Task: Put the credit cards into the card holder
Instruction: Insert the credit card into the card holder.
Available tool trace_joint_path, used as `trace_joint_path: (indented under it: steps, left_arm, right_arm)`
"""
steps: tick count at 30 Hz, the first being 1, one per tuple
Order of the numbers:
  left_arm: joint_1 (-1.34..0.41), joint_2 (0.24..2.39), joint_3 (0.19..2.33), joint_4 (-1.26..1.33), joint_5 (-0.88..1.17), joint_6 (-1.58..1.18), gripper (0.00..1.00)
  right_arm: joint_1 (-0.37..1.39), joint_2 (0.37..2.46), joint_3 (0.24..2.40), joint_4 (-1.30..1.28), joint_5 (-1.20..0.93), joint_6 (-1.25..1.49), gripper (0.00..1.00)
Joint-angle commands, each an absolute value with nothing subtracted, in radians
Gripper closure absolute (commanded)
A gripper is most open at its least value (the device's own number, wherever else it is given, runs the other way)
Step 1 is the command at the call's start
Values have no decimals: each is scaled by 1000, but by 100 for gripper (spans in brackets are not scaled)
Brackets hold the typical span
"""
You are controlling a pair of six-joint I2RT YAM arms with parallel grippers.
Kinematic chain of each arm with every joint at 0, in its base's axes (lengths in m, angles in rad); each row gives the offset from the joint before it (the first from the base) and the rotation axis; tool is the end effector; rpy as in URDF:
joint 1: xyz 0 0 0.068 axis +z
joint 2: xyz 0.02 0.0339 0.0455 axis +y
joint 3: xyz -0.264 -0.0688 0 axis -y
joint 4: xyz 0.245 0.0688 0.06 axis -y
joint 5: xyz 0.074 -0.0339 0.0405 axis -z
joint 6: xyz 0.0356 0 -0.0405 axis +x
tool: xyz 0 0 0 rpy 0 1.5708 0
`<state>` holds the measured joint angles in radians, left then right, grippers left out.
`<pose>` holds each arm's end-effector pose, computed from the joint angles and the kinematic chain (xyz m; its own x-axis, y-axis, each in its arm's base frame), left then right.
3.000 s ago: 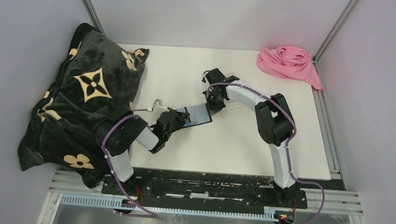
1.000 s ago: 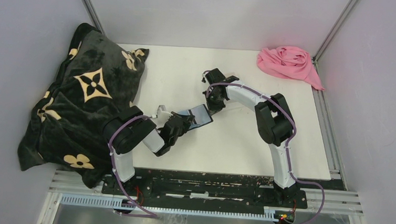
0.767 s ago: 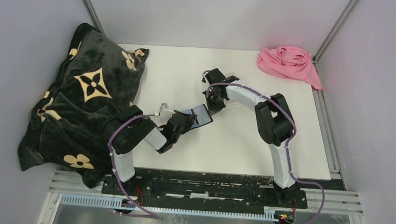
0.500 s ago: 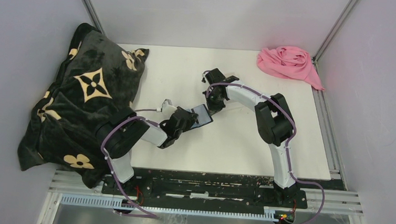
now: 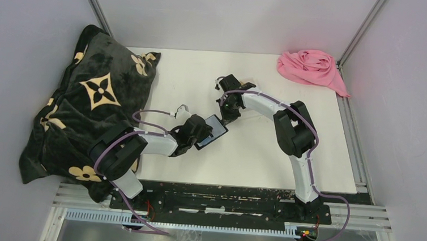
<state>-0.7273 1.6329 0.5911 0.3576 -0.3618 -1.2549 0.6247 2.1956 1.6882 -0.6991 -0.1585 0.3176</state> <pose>0.2287 -0.1867 0.1279 -0.5430 -0.7068 -0.4534 -0.3192 0.6731 -0.6671 0.3671 0.2716 0.1590 -0.9146 -0.2793 -0.2924 -0.3553 0.9003 0.2514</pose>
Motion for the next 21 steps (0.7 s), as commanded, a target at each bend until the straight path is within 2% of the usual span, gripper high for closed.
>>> trace_joint_path:
  steps: [1,14,21]
  left_arm:
    - [-733,1612,579,184,-376,-1155,58]
    - [-733,1601,613,136,-360,-1107,50]
    - [-732,1635,666,92,-337,-1090,53]
  right_arm:
    - [638,2231,1686,-688,-164,326,94]
    - [646,2223,1674,-688,-166,321,95]
    - [651,2228,1677,-686,-180,322,95]
